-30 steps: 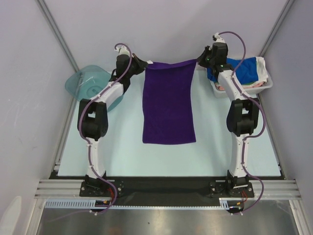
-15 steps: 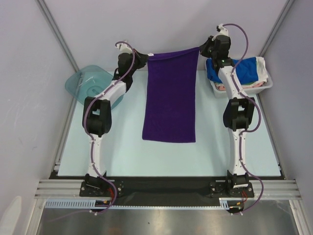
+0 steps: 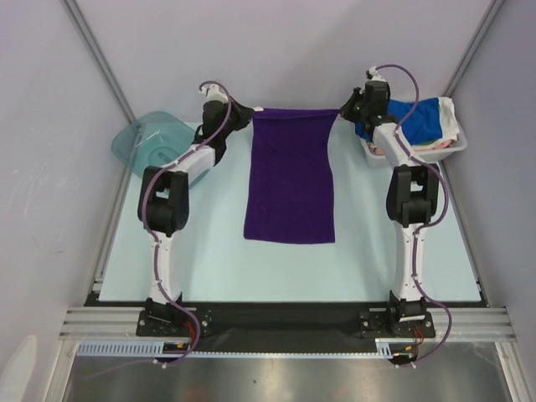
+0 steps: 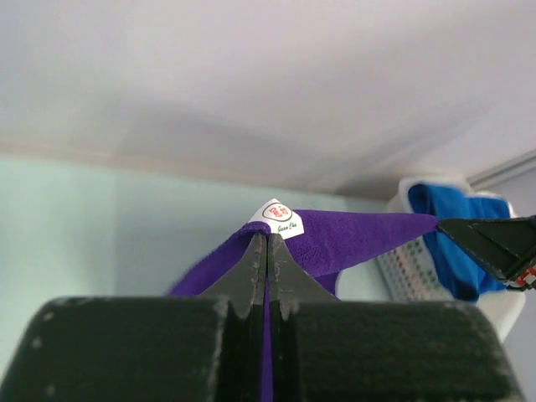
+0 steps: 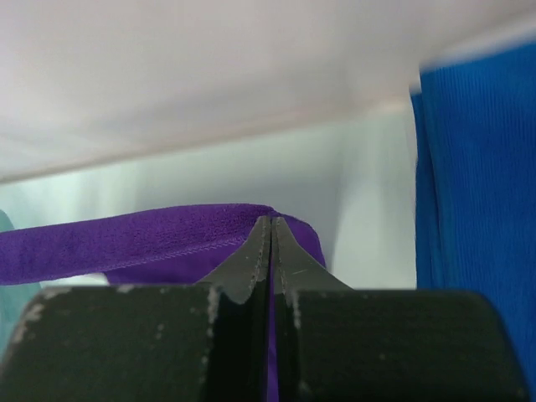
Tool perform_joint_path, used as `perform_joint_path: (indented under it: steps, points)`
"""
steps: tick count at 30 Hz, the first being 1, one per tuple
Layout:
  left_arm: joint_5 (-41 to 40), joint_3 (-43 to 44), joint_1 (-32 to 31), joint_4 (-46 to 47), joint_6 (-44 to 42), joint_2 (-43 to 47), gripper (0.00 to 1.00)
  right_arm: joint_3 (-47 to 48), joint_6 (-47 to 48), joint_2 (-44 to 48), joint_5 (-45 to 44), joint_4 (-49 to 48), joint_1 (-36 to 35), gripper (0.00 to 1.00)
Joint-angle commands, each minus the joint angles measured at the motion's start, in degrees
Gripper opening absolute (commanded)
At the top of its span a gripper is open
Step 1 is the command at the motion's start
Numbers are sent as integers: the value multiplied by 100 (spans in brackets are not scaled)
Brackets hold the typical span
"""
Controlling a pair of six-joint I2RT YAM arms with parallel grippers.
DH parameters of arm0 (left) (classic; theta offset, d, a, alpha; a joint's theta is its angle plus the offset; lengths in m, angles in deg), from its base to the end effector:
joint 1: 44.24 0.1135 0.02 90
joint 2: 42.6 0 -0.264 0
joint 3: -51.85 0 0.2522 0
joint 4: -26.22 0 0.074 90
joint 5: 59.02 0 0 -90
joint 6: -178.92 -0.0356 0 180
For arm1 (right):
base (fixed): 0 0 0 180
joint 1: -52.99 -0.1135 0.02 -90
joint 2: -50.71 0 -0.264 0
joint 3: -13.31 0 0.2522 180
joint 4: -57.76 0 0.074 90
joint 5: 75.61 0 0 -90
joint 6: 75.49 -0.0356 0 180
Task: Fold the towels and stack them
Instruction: Fold the towel
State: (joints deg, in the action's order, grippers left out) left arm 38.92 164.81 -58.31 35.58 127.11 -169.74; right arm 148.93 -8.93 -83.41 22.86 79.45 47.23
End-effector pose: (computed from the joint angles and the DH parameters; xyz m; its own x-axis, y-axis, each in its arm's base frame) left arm 0.5156 -0.1343 0.2530 -0.2955 -0.5572 -0.7760 0.2438 0.7414 -0.6252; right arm 0.5551 0.0613 0.2719 -0.4093 0.3542 -0.8409 -0.0807 0.9039 0.4200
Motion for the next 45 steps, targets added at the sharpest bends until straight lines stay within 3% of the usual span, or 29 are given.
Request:
perform_joint_path:
  steps: [1,10,19,29,45]
  points:
    - [198,-574,62,124,170,864,0,-416,-160,948,137,25,31,0]
    - [427,-2683,-26,-270,469,2200,0,-2885,-600,2662,480,359,-48,0]
    - [515,-4144,-254,-940,408,3158,0,-4889,-706,3901,524,596,-364,0]
    - [664,-4918,-465,-1265,180,3721,0,-6094,-679,4737,296,745,-733,0]
    - [717,-5744,-580,-1625,-22,4442,0,-7097,-600,5440,120,842,-945,0]
